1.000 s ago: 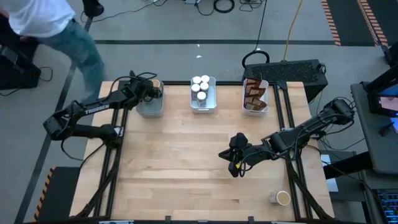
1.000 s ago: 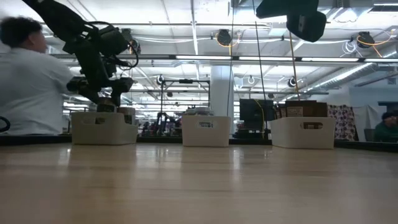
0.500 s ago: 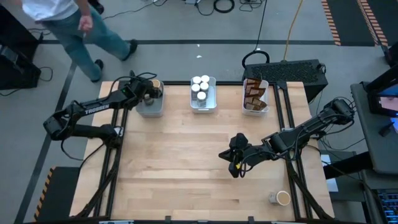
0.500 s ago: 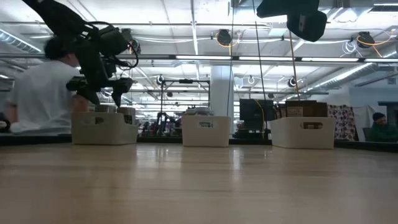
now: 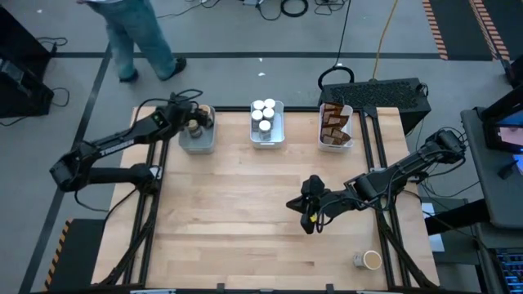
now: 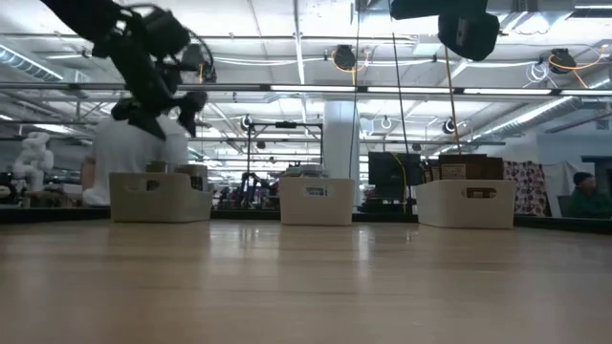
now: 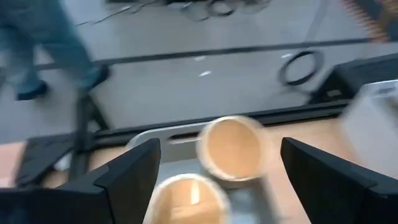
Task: Sort spices by type
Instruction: Put the gold seasoning bottle into the gray bin
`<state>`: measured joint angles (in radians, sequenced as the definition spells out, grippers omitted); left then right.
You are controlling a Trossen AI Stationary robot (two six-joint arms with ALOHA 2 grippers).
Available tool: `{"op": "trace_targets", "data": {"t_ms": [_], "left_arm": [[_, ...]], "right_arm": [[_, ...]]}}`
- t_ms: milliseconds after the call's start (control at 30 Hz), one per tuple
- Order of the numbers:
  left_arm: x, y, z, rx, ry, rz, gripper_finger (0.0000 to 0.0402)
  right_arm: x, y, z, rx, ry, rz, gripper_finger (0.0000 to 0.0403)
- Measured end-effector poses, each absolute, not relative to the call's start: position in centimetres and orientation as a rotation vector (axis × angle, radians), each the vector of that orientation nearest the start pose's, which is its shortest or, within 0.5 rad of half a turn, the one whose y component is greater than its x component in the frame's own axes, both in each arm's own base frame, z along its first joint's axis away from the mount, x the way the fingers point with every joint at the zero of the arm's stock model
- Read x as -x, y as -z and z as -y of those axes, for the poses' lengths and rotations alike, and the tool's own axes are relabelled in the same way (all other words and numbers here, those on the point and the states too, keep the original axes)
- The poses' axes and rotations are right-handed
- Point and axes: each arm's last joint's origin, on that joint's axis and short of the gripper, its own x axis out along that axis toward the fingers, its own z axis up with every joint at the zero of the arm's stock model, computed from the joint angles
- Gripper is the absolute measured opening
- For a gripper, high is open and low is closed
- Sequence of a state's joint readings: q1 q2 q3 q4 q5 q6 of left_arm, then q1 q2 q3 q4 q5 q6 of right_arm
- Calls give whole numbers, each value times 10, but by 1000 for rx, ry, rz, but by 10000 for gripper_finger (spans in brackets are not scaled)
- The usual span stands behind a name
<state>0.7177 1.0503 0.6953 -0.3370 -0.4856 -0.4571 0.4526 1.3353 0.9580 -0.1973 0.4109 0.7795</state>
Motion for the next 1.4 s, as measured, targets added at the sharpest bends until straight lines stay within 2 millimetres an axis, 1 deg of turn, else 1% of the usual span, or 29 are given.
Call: {"op": "trace_targets", "data": {"t_ms": [133,267,367,433,533,633,767,900,1033,1100,1200,1300,1400], "left_arm": [[-154,-261,-135,460,-1193,-374,336],[-163,-276,-117,407,-1042,-297,336],[-172,-284,-103,388,-946,-239,336],[-179,-287,-93,375,-880,-207,336],[-190,-293,-77,347,-775,-163,336],[-202,-295,-62,315,-681,-140,336],[-214,-296,-44,263,-609,-114,336],[-225,-296,-31,222,-560,-85,336],[-233,-293,-23,208,-533,-73,336],[-237,-291,-21,188,-524,-77,336],[-243,-289,-19,158,-514,-76,336],[-249,-287,-20,140,-512,-64,336],[-255,-284,-20,139,-511,-50,336]], "right_arm": [[-263,-274,-118,-540,90,-543,0],[-262,-276,-121,-581,-3,-599,0],[-262,-287,-126,-610,-84,-635,0],[-261,-298,-128,-619,-136,-670,0],[-256,-317,-132,-640,-196,-769,0],[-246,-336,-133,-682,-229,-904,0],[-228,-353,-135,-731,-205,-1087,0],[-213,-356,-143,-860,-210,-1289,0],[-197,-351,-156,-925,-132,-1438,5],[-190,-350,-164,-932,-134,-1489,18],[-182,-350,-170,-964,-105,-1559,49],[-177,-349,-174,-1018,-34,-1593,92],[-171,-347,-175,-1041,49,-1637,145]]}}
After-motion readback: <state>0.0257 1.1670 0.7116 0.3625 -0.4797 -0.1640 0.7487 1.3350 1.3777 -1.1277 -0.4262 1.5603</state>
